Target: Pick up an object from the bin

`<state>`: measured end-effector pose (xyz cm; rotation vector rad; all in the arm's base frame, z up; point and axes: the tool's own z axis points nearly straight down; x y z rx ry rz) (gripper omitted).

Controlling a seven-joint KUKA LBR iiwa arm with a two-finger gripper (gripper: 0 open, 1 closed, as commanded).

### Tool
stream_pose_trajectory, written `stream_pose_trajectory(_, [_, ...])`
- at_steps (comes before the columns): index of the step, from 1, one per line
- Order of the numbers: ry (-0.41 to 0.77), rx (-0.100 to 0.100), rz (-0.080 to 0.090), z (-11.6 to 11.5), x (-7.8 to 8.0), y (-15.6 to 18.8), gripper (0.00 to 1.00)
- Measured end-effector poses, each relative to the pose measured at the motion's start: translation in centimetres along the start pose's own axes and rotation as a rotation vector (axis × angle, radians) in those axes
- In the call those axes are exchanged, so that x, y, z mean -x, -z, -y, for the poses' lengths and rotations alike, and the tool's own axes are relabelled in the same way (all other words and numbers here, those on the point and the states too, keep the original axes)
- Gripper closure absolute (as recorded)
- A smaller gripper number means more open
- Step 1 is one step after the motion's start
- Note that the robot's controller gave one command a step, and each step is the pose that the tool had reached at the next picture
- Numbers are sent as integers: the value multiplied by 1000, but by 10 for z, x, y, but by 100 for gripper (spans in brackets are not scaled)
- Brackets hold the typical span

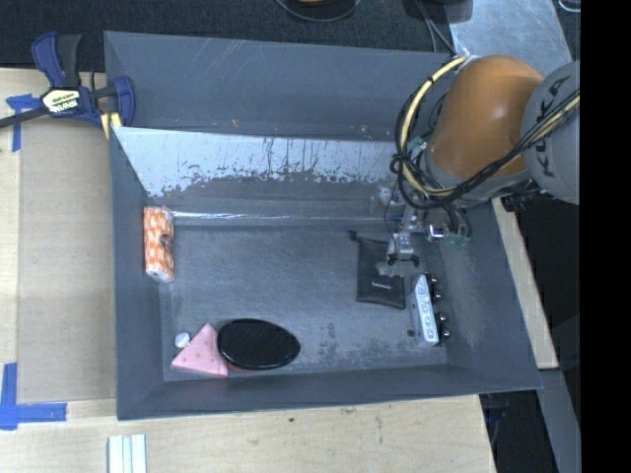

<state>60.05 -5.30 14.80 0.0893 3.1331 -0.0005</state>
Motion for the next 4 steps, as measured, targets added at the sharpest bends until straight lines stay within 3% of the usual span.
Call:
stream_pose_trajectory(1, [-136,-1,1,-5,26,-77,100])
stream_pose_trajectory(2, [-136,-1,1,-5,26,-77,100])
stream_pose_trajectory(3, [-2,-1,2,14,26,-7,100])
stream_pose_trajectory(4, [-55,0,4,19,26,97,100])
